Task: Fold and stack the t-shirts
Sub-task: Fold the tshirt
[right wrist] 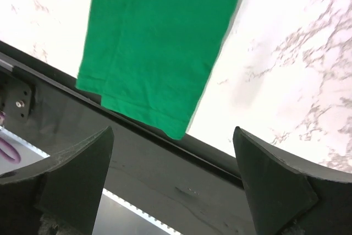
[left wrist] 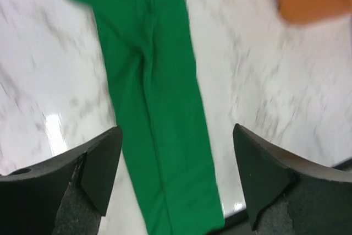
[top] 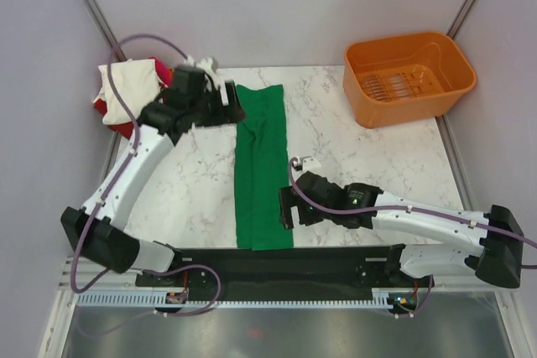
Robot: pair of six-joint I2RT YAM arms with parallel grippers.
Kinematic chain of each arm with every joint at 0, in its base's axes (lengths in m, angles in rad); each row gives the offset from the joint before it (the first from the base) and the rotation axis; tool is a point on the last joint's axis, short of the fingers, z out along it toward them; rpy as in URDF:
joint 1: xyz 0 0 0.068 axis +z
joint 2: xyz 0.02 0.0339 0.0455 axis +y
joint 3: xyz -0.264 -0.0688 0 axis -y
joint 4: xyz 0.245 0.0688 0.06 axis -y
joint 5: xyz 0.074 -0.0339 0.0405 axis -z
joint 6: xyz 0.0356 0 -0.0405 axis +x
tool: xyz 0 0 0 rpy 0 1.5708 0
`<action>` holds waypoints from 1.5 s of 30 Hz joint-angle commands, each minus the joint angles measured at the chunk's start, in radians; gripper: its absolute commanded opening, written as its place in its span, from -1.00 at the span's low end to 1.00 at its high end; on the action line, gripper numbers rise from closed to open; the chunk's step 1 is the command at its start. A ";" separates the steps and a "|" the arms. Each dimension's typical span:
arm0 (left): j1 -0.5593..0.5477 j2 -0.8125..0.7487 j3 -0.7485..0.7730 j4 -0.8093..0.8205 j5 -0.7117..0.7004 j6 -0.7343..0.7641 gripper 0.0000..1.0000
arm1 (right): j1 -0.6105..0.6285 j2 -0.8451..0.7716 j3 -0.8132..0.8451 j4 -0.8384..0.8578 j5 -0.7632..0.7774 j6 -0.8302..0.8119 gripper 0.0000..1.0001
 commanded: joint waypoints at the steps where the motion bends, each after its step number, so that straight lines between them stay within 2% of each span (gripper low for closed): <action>1: -0.120 -0.073 -0.307 -0.158 -0.057 -0.105 0.75 | 0.005 -0.045 -0.105 0.033 -0.055 0.048 0.96; 2: -0.190 -0.105 -0.440 -0.170 -0.086 -0.151 0.74 | 0.005 -0.060 -0.130 0.048 -0.076 0.061 0.96; 4: -0.244 -0.223 -0.573 -0.156 -0.086 -0.262 0.73 | 0.005 -0.121 -0.205 0.093 -0.086 0.094 0.96; 5: -0.279 -0.261 -0.690 -0.130 -0.067 -0.284 0.72 | 0.004 -0.142 -0.223 0.102 -0.086 0.102 0.96; 7: -0.290 -0.401 -0.801 -0.055 0.001 -0.338 0.71 | 0.004 -0.189 -0.257 0.112 -0.075 0.113 0.96; 8: -0.292 -0.447 -0.882 -0.049 0.006 -0.358 0.71 | 0.005 -0.200 -0.263 0.113 -0.073 0.119 0.96; 11: -0.296 -0.561 -0.983 -0.049 0.006 -0.358 0.71 | 0.003 -0.223 -0.272 0.113 -0.069 0.127 0.96; 18: -0.306 -0.607 -1.064 -0.049 0.006 -0.358 0.71 | 0.005 -0.188 -0.272 0.125 -0.092 0.133 0.96; 19: -0.307 -0.618 -1.078 0.014 0.076 -0.533 0.42 | 0.005 -0.182 -0.279 0.131 -0.095 0.133 0.96; 21: -0.307 -0.641 -1.121 0.049 0.095 -0.551 0.37 | 0.004 -0.176 -0.286 0.153 -0.099 0.133 0.92; 22: -0.309 -0.647 -1.138 0.060 0.114 -0.567 0.27 | 0.005 -0.171 -0.297 0.165 -0.101 0.134 0.86; 26: -0.321 -0.655 -1.217 0.103 0.144 -0.594 0.20 | 0.004 -0.151 -0.337 0.223 -0.106 0.150 0.47; 28: -0.327 -0.659 -1.227 0.111 0.145 -0.602 0.18 | 0.004 -0.123 -0.358 0.259 -0.113 0.159 0.43; 41: -0.341 -0.576 -1.293 0.232 0.144 -0.616 0.11 | 0.003 -0.018 -0.392 0.348 -0.132 0.163 0.41; 44: -0.352 -0.546 -1.300 0.259 0.148 -0.619 0.01 | 0.003 -0.011 -0.403 0.363 -0.130 0.166 0.42; 45: -0.355 -0.541 -1.302 0.267 0.148 -0.622 -0.12 | 0.003 -0.008 -0.407 0.366 -0.130 0.170 0.43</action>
